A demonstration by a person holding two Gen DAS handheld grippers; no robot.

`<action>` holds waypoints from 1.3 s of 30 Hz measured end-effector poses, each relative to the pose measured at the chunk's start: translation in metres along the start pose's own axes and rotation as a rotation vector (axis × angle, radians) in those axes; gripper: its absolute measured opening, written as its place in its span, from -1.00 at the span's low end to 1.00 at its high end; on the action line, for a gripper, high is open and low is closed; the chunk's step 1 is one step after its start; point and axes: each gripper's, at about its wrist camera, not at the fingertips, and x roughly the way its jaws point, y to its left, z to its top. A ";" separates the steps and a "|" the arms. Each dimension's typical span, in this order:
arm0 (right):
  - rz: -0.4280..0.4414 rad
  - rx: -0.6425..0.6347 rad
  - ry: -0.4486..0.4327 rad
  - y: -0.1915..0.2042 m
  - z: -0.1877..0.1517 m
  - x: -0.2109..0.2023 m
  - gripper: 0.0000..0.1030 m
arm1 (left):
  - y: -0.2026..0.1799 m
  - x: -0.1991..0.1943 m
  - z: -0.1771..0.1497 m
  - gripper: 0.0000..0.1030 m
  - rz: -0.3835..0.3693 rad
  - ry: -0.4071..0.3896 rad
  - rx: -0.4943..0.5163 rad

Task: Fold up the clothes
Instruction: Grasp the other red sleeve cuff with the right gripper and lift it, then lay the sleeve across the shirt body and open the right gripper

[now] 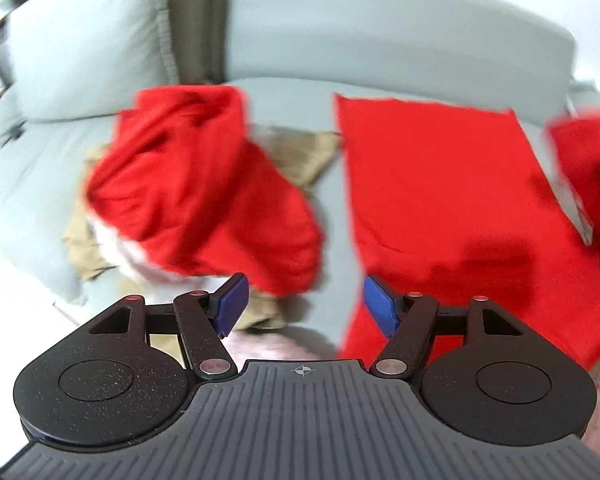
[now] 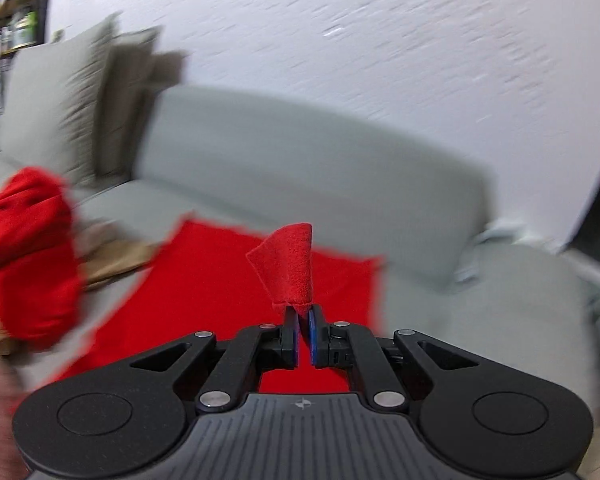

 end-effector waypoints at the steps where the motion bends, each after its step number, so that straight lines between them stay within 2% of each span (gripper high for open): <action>1: 0.033 -0.006 0.031 0.015 -0.004 0.007 -0.90 | 0.011 0.000 -0.002 0.35 0.002 0.001 -0.025; 5: 0.165 -0.030 0.153 0.075 -0.019 0.034 -0.90 | 0.037 0.001 -0.014 0.35 -0.022 0.024 -0.098; 8: 0.264 -0.049 0.245 0.119 -0.030 0.054 -0.66 | 0.040 0.006 -0.024 0.35 -0.057 0.048 -0.100; 9: 0.298 -0.055 0.275 0.134 -0.034 0.061 -0.50 | 0.039 0.009 -0.026 0.35 -0.069 0.055 -0.097; 11: 0.330 -0.004 0.284 0.126 -0.035 0.052 -0.30 | 0.035 0.014 -0.029 0.35 -0.093 0.068 -0.090; 12: 0.341 0.030 0.270 0.115 -0.034 0.043 -0.12 | 0.031 0.016 -0.030 0.35 -0.105 0.073 -0.082; 13: 0.350 0.065 0.255 0.104 -0.033 0.034 -0.04 | 0.027 0.018 -0.032 0.35 -0.117 0.079 -0.074; 14: 0.354 0.074 0.250 0.102 -0.034 0.032 -0.04 | 0.022 0.021 -0.032 0.34 -0.129 0.083 -0.061; 16: 0.357 0.131 0.249 0.076 -0.038 0.012 -0.03 | 0.006 0.031 -0.032 0.27 -0.163 0.087 -0.019; 17: 0.353 0.163 0.257 0.061 -0.042 0.002 -0.03 | 0.000 0.036 -0.032 0.17 -0.180 0.091 -0.005; 18: 0.350 0.196 0.265 0.045 -0.046 -0.008 -0.03 | -0.005 0.040 -0.031 -0.02 -0.197 0.097 0.002; 21: 0.330 0.271 0.271 0.019 -0.061 -0.023 -0.03 | -0.017 0.068 -0.023 -0.33 -0.303 0.161 -0.073; 22: 0.317 0.315 0.270 0.006 -0.069 -0.032 -0.03 | -0.019 0.076 -0.020 -0.36 -0.314 0.187 -0.099; 25: 0.288 0.394 0.281 -0.010 -0.091 -0.040 -0.03 | -0.025 0.101 -0.015 -0.33 -0.302 0.278 -0.146; 27: 0.280 0.422 0.284 -0.016 -0.098 -0.045 -0.03 | -0.027 0.110 -0.014 -0.24 -0.284 0.328 -0.185; 29: 0.274 0.450 0.289 -0.019 -0.107 -0.049 -0.03 | -0.028 0.114 -0.015 -0.23 -0.308 0.354 -0.234; 34: 0.276 0.467 0.305 -0.019 -0.120 -0.052 -0.03 | -0.039 0.120 -0.020 -0.24 -0.319 0.345 -0.270; 36: 0.275 0.469 0.305 -0.020 -0.120 -0.053 -0.02 | -0.039 0.125 -0.020 -0.30 -0.320 0.349 -0.285; 39: 0.272 0.464 0.298 -0.020 -0.119 -0.056 -0.02 | -0.042 0.132 -0.024 -0.31 -0.294 0.365 -0.302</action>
